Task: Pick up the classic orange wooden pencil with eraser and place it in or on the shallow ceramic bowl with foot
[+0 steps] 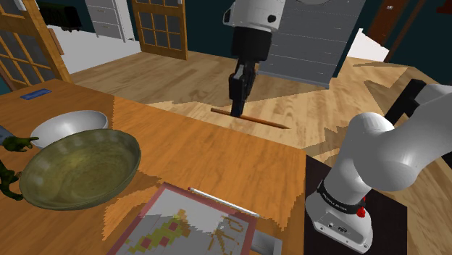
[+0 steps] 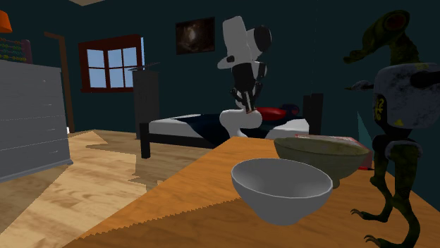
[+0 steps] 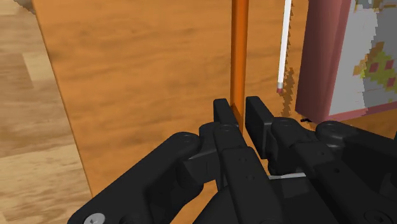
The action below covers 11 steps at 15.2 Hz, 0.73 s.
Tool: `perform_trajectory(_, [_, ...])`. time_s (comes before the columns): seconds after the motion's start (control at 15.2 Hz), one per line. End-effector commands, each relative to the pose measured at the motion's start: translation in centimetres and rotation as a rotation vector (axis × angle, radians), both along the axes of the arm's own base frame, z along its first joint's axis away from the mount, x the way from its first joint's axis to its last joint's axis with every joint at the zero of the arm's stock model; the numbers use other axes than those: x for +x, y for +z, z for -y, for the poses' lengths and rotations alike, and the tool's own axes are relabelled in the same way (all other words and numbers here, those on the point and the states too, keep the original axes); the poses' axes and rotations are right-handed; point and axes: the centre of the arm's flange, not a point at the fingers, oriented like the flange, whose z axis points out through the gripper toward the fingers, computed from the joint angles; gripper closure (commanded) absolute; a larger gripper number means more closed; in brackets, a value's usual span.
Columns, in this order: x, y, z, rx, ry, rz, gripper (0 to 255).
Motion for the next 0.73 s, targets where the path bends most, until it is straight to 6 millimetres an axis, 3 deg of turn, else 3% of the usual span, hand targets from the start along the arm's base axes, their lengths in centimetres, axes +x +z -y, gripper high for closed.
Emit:
perform_trajectory(0.0, [-0.1, 1.1, 0.0, 0.0, 0.0, 0.0, 255])
perform_trajectory(0.26, [-0.1, 3.0, 0.0, 0.0, 0.0, 0.0, 255])
perform_trajectory(0.66, [4.2, 3.4, -6.7, 0.0, 0.0, 0.0, 255])
